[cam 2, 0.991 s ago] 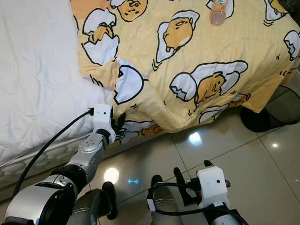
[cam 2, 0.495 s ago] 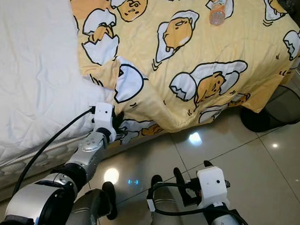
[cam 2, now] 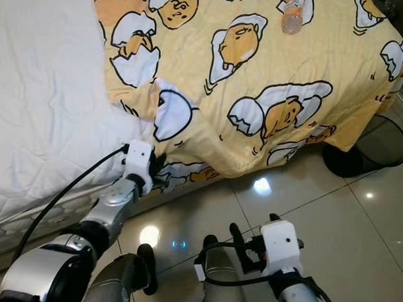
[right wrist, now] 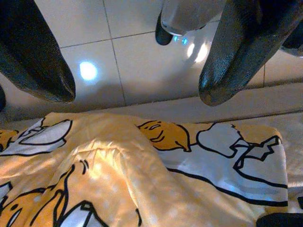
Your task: Clean up the room
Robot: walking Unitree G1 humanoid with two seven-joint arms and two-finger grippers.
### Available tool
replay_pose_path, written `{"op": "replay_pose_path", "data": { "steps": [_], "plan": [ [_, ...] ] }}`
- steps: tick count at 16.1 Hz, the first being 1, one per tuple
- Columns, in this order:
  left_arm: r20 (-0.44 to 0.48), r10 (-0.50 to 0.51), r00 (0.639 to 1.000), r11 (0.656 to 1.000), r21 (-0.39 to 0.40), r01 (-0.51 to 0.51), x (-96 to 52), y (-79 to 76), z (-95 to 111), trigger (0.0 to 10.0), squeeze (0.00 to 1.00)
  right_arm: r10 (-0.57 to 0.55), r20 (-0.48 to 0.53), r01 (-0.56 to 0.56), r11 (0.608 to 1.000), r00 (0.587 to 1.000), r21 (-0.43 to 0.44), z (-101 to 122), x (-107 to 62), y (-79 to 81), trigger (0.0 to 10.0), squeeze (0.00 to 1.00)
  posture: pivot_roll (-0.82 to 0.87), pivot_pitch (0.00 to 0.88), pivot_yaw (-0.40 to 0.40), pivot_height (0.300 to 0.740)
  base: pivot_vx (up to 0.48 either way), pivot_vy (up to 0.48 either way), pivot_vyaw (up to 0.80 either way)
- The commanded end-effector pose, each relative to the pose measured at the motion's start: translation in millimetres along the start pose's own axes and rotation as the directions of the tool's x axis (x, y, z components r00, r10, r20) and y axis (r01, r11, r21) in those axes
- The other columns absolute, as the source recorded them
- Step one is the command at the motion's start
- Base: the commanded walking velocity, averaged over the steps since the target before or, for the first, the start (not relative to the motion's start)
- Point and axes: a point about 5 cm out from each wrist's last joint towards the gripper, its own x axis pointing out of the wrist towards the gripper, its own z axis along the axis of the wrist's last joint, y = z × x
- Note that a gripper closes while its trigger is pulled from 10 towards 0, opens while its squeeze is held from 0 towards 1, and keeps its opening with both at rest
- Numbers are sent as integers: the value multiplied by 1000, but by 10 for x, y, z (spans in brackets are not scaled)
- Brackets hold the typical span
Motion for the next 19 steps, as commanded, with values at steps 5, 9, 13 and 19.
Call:
{"op": "replay_pose_path", "data": {
  "steps": [5,9,13,19],
  "plan": [
    [-71,-234,970,952,187,244,-188,-46,-257,10000,0,3,-39,-3,1000,999,1,-70,-12,-19,10000,0,-332,311,-20,740,0,0,0],
    [-69,-209,976,959,180,218,-253,107,-286,10000,0,8,-42,-8,1000,999,-5,-81,11,-36,10000,0,-323,308,-23,740,0,0,0],
    [-59,-225,973,954,192,232,-285,94,-309,10000,0,20,-43,-20,1000,999,-5,-91,33,-19,10000,0,-317,305,-24,740,-316,0,0],
    [-105,-378,920,910,141,390,-383,-362,-554,10000,0,28,-41,-28,999,999,-15,-95,80,-30,10000,0,-322,274,-22,740,-346,0,0]
  ]
}}
